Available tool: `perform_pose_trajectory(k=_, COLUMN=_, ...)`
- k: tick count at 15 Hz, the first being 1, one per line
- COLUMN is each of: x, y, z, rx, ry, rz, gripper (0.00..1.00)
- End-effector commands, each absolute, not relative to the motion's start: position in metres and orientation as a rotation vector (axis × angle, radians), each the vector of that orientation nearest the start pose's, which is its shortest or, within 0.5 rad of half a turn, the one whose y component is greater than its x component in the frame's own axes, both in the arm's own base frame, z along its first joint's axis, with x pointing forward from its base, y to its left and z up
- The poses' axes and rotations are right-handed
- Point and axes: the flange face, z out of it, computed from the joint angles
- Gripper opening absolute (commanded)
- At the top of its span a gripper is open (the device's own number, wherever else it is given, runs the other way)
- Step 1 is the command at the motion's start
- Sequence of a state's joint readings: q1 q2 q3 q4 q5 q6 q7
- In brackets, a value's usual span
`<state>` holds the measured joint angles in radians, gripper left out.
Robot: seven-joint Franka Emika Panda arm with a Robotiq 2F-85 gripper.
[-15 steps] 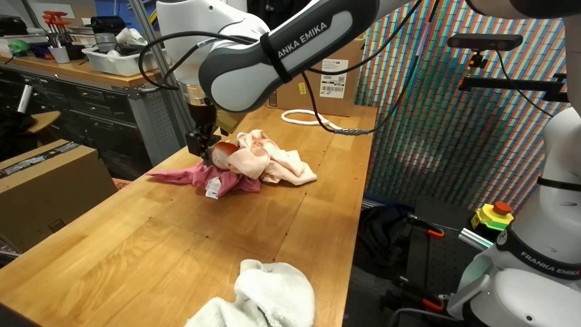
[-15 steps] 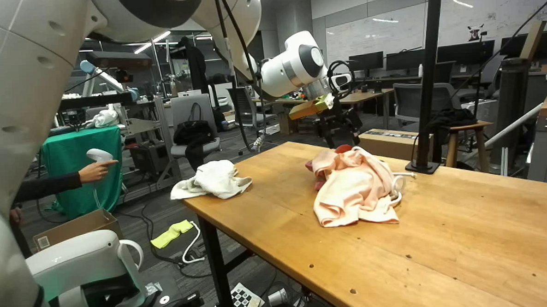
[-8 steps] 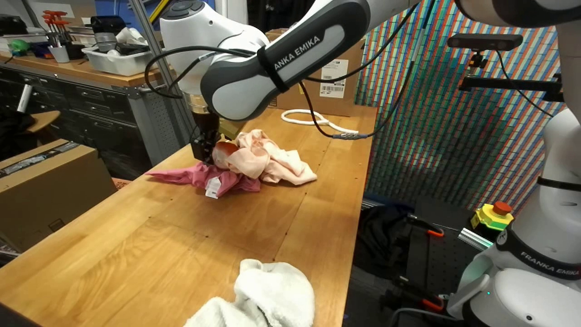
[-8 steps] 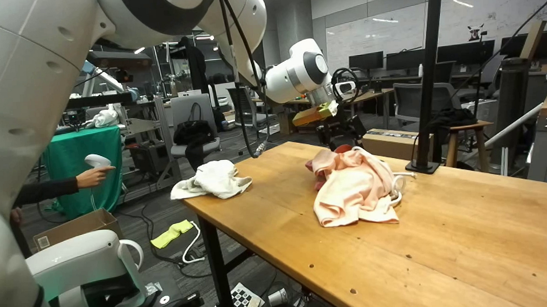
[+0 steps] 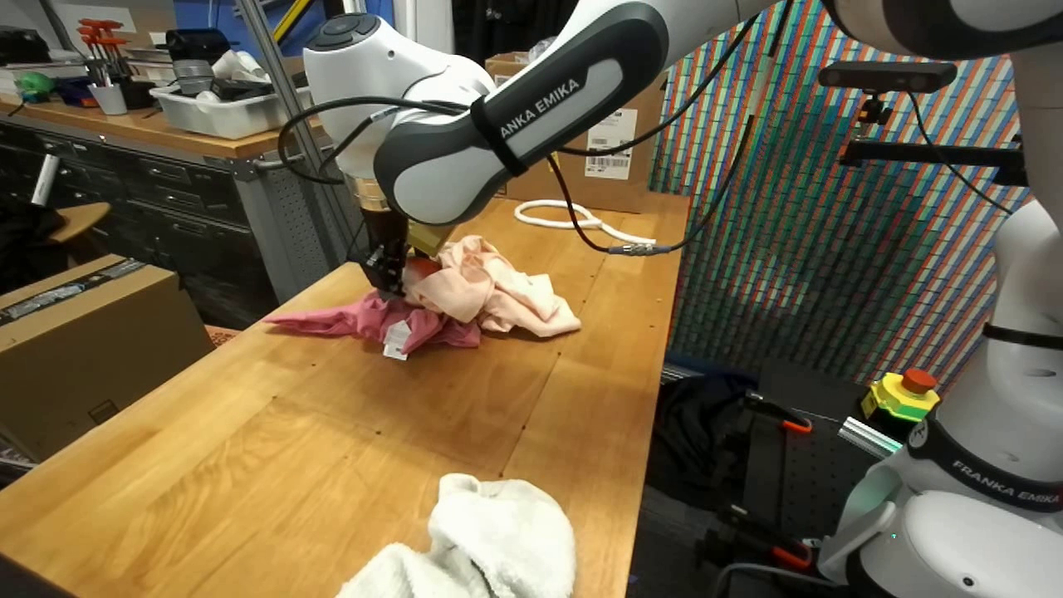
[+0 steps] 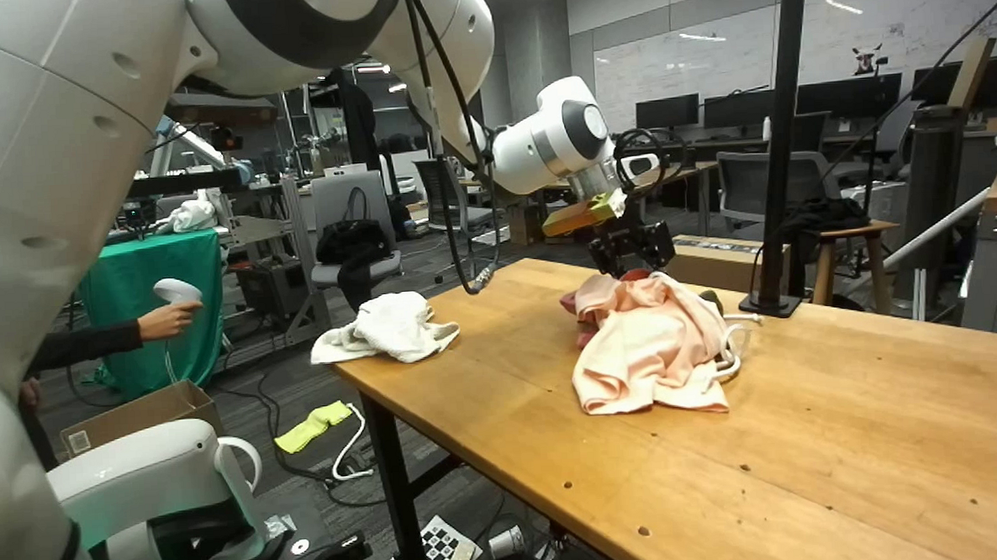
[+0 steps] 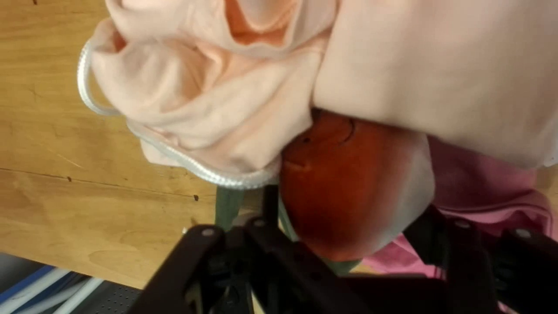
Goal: Separate the items on the table
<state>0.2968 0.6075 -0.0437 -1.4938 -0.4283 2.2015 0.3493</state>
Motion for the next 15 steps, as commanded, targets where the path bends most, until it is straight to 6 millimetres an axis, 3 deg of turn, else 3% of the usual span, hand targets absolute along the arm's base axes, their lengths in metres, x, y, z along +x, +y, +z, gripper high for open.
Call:
perform_pose_trajectory(k=1, x=0.707, y=0.175, z=0.337, rx=-3.465, ry=-0.283, rz=-0.399, gripper=0.42)
perform_pose_trajectory(k=6, x=0.707, y=0.181, z=0.346, rx=-3.456, ry=-0.285, rz=-0.425, gripper=0.08)
perform_pose_trajectory(k=8, x=0.706, y=0.186, z=0.351, rx=-3.448, ry=-0.283, rz=-0.441, gripper=0.04)
perform_pose_trajectory(k=9, x=0.706, y=0.188, z=0.354, rx=-3.445, ry=-0.284, rz=-0.456, gripper=0.09)
perform_pose_trajectory(k=15, x=0.702, y=0.217, z=0.382, rx=-3.407, ry=-0.329, rz=-0.547, gripper=0.08)
